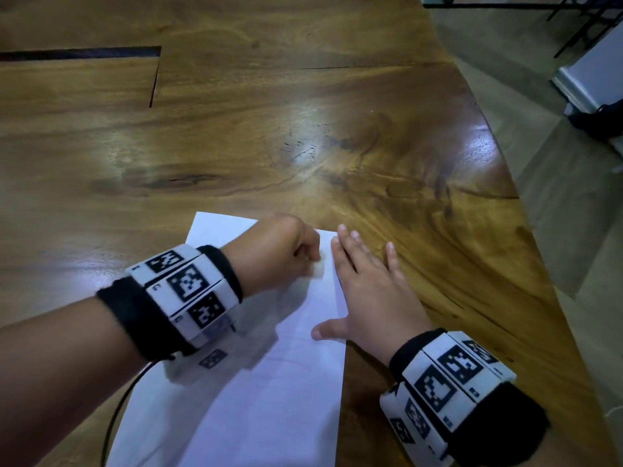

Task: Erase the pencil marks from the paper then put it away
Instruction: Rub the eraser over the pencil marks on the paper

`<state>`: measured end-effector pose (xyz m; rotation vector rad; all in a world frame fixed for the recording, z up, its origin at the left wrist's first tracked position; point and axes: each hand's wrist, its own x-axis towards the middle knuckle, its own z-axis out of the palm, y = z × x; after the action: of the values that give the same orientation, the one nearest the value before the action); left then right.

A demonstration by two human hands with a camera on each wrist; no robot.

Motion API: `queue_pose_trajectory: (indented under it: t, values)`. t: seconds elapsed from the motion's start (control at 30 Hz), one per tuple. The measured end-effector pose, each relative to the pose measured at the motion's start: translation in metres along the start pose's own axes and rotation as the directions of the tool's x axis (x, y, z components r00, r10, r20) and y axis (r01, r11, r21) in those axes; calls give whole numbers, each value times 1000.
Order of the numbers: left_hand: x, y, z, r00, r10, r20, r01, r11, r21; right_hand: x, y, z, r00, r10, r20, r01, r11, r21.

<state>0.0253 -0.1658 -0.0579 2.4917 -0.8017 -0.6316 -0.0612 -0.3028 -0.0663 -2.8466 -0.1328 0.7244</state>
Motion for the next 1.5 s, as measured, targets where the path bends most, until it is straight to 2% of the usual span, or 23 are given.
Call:
queue_pose_trajectory:
  t: [0.07, 0.13, 0.3, 0.4, 0.47, 0.57, 0.6, 0.67, 0.77, 0.83, 1.0, 1.17, 1.23, 1.33, 1.4, 1.5]
  values:
    - [15, 4, -3, 993, -29, -118, 27, 999, -17, 0, 0, 0, 1000, 2, -2, -2, 1000, 5]
    - [20, 7, 0, 987, -45, -156, 45, 999, -6, 0, -1, -1, 1000, 4, -2, -4, 1000, 5]
    - [-25, 4, 18, 997, 57, -48, -55, 998, 31, 0, -1, -1, 1000, 11, -2, -10, 1000, 3]
    - [-31, 3, 17, 999, 33, 9, -33, 999, 6, 0, -1, -1, 1000, 9, 1, -9, 1000, 6]
    - [-19, 5, 12, 999, -3, -36, 3, 1000, -18, 0, -1, -1, 1000, 11, 2, -11, 1000, 12]
    - [7, 6, 7, 981, -68, -180, 58, 996, -62, 0, -2, -1, 1000, 13, -3, -13, 1000, 12]
    - [9, 7, 8, 979, -82, -187, 71, 996, -62, 0, -2, -1, 1000, 13, -2, -13, 1000, 11]
    - [-1, 6, 13, 989, -35, -141, 29, 999, -44, 0, -2, -1, 1000, 13, 0, -13, 1000, 13]
    - [-37, 4, 26, 995, 102, 2, -102, 995, 5, 0, -3, -2, 1000, 12, -2, -12, 1000, 15]
    - [-56, 2, 33, 992, 114, 55, -115, 993, 5, -1, -3, -3, 1000, 11, 7, -11, 1000, 8]
    - [-58, 0, 38, 995, 95, 39, -97, 994, 48, -1, -2, -2, 1000, 7, 20, -7, 1000, 0]
    - [-60, 2, 38, 999, 38, 26, -39, 999, 10, -2, 1, 0, 1000, 20, 23, -21, 999, 37]
    - [-56, 4, 32, 998, 19, 53, -18, 1000, -8, -4, 1, 0, 1000, 29, 2, -30, 999, 33]
    - [-38, 6, 14, 987, -19, 160, 17, 1000, 18, -6, 1, -2, 1000, 27, -13, -27, 1000, 8]
    - [-16, 8, 2, 990, -68, 124, 68, 998, -1, -7, 1, -2, 999, 32, -1, -32, 999, -5]
    - [15, 13, -10, 993, -95, -65, 92, 995, -47, -7, 1, -3, 999, 37, 5, -37, 999, -17]
